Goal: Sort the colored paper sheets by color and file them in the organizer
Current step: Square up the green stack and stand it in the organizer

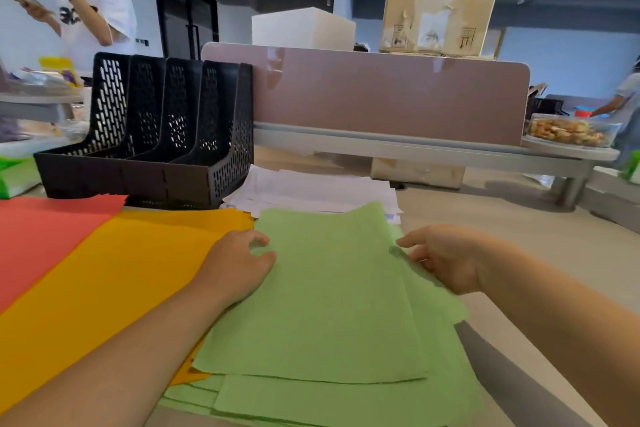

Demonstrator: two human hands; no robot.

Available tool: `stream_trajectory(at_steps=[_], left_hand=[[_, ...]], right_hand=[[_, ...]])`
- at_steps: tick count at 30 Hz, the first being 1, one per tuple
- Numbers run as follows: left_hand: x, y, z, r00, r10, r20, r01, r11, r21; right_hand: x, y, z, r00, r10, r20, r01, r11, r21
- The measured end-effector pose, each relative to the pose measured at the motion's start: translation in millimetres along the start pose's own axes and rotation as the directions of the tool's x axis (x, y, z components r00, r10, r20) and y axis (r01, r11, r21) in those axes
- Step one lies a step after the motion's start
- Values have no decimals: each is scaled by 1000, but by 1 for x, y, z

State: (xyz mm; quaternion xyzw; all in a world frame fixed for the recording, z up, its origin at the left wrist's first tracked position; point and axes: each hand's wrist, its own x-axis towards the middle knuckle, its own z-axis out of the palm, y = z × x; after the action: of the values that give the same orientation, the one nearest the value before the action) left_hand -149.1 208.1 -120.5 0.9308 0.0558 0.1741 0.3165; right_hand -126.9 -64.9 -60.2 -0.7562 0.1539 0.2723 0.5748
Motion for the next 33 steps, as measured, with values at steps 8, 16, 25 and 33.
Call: stream_trajectory(at_steps=[8,16,25,33], left_hand=[[-3,2,-3,1000,0,-12,-1,999,-34],[-4,3,-5,1000,-9,-10,8,999,-42],[-1,0,-5,999,-46,-22,43,991,-123],[2,-6,-6,999,-25,23,27,996,-88]], right_hand=[[-1,-6,18,990,-134,-34,134,991,16],[12,-5,25,999,13,37,-12,1000,-20],[9,2,41,986,-120,-118,106,988,-114],[-13,15,17,992,-92,-81,88,995,-51]])
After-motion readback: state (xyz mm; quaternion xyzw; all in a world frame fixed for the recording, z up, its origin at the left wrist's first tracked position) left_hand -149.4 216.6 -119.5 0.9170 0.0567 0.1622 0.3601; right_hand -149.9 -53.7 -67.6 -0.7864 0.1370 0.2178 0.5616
